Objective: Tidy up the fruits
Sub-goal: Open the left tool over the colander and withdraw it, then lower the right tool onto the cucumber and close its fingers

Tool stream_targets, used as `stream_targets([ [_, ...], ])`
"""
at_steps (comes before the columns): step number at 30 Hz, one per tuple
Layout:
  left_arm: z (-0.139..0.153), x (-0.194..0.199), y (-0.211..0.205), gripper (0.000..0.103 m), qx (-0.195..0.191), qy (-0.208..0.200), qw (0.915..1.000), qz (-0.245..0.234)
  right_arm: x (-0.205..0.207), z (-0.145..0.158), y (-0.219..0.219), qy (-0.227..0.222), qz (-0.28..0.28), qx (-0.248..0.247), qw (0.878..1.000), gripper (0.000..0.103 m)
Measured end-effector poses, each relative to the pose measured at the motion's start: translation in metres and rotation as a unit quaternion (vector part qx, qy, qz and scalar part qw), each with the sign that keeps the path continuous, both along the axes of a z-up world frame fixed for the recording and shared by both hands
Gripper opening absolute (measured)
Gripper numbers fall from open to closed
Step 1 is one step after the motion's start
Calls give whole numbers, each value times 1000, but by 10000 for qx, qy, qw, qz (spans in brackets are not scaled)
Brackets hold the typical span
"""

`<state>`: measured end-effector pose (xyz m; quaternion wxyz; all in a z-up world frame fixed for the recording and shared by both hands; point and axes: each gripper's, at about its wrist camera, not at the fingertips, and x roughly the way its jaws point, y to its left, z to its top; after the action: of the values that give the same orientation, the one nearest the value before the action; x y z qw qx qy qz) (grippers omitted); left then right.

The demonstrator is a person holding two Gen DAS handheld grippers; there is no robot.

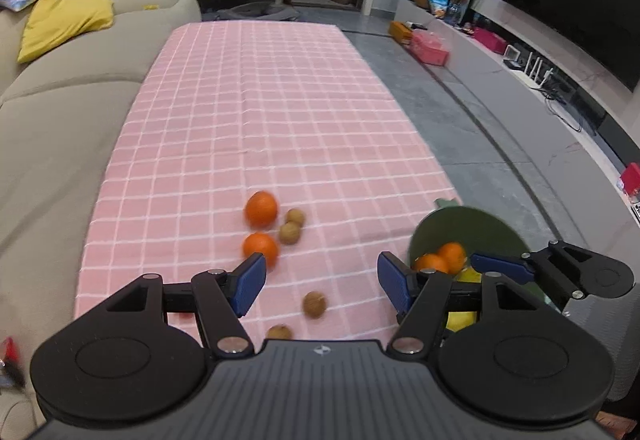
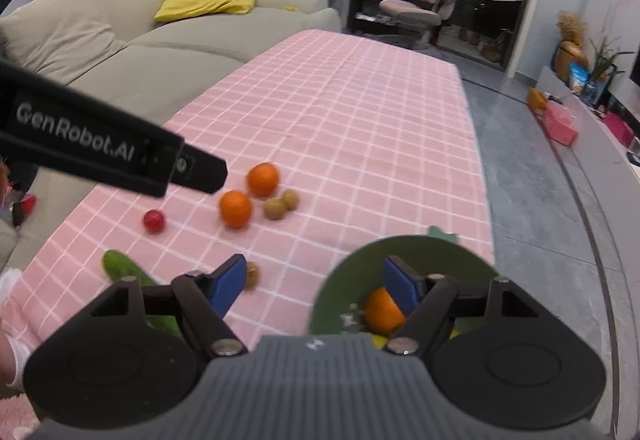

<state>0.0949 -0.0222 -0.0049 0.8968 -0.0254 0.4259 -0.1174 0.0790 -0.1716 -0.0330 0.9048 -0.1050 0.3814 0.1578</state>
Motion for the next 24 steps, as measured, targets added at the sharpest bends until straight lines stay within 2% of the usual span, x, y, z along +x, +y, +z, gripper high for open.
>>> stream_targets([
  [5,-17,-8,27,74,-15,326,9993,168,-8,-7,18,119,321,102,9994,72],
  [8,-31,-15,41,72,-85,563,9979,301,-12,-15,29,199,556,114,9982,65],
  [14,-60,-27,65,70,-188,1089,9926,510,-17,-31,51,340,1116,226,9929,58],
  [17,-73,-32,66,69,-168,1392,9892,419,-18,-45,63,490,1401,168,9888,55],
  [20,-86,-33,65,68,-26,1690,9850,337,-20,-65,72,732,1671,-75,9832,47],
  [24,-104,-30,67,67,-48,1952,9800,394,-18,-84,75,1046,1795,-174,9780,47],
])
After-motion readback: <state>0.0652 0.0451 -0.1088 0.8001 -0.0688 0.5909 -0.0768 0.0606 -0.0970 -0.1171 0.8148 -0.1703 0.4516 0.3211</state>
